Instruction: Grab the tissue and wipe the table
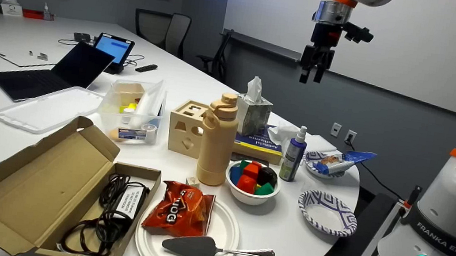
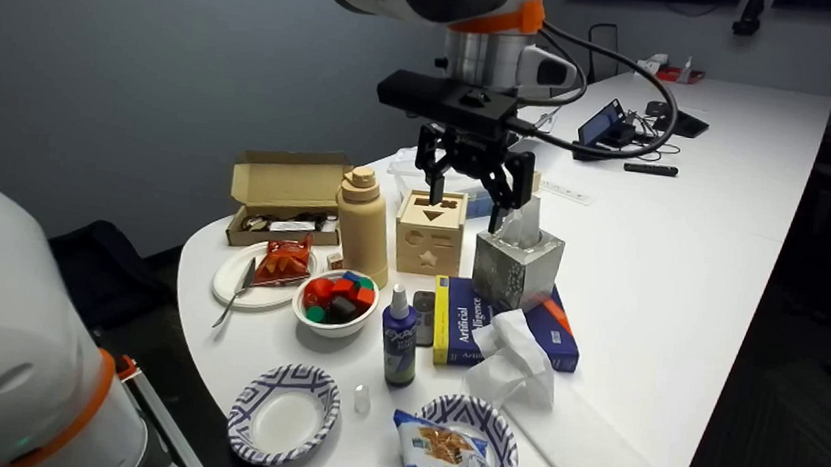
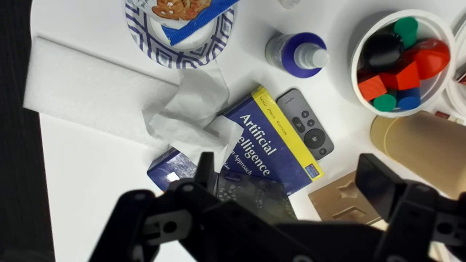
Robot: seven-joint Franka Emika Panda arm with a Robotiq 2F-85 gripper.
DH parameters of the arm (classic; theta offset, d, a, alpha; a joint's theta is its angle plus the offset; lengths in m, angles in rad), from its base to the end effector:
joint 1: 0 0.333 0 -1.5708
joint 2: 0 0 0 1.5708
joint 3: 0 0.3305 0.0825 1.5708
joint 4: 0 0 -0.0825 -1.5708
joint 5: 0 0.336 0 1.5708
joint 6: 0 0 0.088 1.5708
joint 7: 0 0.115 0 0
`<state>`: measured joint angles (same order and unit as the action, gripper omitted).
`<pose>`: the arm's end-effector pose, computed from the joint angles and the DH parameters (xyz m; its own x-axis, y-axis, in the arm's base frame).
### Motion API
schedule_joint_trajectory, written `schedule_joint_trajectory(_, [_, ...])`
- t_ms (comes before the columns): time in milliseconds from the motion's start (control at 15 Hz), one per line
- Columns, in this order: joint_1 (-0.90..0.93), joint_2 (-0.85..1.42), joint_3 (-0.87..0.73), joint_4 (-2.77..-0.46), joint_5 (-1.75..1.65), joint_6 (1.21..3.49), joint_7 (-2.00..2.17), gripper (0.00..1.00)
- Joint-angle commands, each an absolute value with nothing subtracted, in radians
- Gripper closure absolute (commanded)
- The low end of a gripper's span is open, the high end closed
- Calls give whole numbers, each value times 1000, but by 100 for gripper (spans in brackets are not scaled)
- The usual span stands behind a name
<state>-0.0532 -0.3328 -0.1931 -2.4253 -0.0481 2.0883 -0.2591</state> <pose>0.3774 -0.1016 0.4584 0.9989 0.0475 -0.0032 0.0474 -0.9986 -0.0227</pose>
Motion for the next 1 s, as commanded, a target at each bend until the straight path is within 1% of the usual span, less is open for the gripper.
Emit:
schedule_joint_trajectory(0, [-91,-202,-174,-2421,-74,2238,-176,0])
schedule_joint_trajectory(467, [-140,90,-177,-2401,-165,2539,53,0])
schedule_joint_trajectory(933, [-125,197,-197,-2359,-160,2632,163,0])
